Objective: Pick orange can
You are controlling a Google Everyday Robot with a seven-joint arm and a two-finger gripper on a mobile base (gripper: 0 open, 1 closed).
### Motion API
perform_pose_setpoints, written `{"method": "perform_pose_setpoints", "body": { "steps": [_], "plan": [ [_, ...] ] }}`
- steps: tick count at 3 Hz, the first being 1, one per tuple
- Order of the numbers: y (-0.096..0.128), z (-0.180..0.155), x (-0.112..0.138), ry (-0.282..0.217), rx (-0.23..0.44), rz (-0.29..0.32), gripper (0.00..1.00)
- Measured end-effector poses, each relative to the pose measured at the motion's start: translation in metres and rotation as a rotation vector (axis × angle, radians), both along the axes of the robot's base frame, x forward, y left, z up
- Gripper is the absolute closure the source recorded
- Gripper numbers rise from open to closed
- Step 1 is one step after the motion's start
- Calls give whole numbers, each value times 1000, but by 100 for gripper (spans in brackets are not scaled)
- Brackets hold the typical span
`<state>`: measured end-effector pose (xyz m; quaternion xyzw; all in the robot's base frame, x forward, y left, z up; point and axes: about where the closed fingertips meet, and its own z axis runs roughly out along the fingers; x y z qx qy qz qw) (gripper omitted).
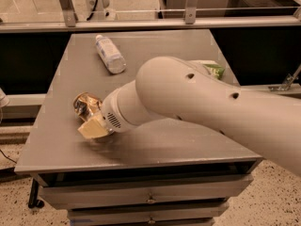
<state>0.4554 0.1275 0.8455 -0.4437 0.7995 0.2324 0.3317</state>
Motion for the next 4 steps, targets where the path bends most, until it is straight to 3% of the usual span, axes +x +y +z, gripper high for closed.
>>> {"method": "perform_pose_setpoints", "body": {
  "steps": [1,2,3,4],
  "plan": [
    [-6,11,5,-27,-18,13,87],
    [-23,33,25,-18,39,33,100],
    [-38,82,48,-97,94,147,100],
    [-35,118,53,-206,90,207,100]
  ]
}}
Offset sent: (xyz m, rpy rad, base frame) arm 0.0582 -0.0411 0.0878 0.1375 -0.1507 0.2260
